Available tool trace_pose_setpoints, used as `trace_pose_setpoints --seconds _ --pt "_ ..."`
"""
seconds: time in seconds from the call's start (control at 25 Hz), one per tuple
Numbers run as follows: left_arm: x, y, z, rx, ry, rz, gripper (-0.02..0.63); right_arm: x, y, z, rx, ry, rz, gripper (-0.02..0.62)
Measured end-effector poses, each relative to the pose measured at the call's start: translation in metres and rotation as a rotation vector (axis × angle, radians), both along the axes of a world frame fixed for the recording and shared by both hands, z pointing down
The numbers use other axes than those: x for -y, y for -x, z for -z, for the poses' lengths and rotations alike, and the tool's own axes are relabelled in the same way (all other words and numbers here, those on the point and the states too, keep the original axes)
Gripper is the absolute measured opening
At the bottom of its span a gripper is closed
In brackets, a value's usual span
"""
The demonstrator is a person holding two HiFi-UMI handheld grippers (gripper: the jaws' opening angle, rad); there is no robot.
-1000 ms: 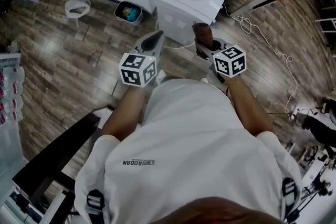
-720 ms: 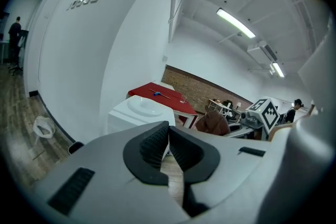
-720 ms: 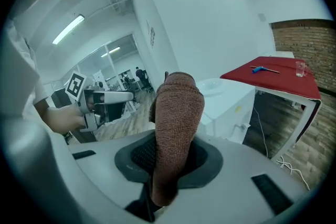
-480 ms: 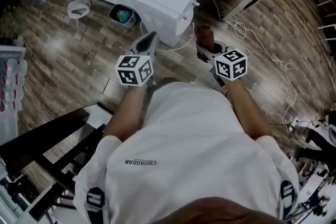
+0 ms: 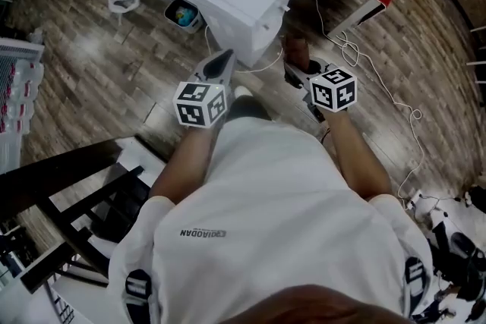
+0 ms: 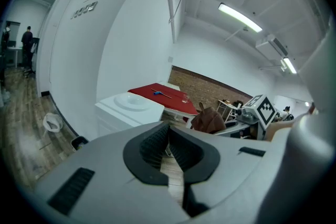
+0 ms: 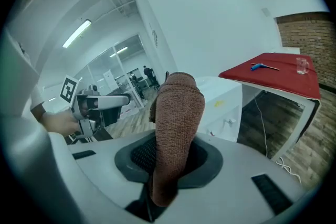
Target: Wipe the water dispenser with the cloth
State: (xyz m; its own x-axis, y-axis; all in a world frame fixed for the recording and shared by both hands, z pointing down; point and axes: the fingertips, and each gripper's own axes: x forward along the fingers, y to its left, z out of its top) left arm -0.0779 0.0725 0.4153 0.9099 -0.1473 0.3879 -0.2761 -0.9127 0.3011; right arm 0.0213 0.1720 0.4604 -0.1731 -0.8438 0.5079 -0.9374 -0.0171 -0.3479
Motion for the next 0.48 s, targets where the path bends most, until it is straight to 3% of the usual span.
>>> trace_pose_setpoints --seconds 0.16,0.48 --pt "0.027 0.005 -0.007 0.032 -0.04 0.052 0.001 0.051 -0.001 -0.004 -0.007 0.029 0.105 0.069" --pt "0.103 -0.02 -0.01 -0.015 0.028 0.208 0.0 0.155 -0.003 -0.021 -0.046 0.167 0.354 0.069"
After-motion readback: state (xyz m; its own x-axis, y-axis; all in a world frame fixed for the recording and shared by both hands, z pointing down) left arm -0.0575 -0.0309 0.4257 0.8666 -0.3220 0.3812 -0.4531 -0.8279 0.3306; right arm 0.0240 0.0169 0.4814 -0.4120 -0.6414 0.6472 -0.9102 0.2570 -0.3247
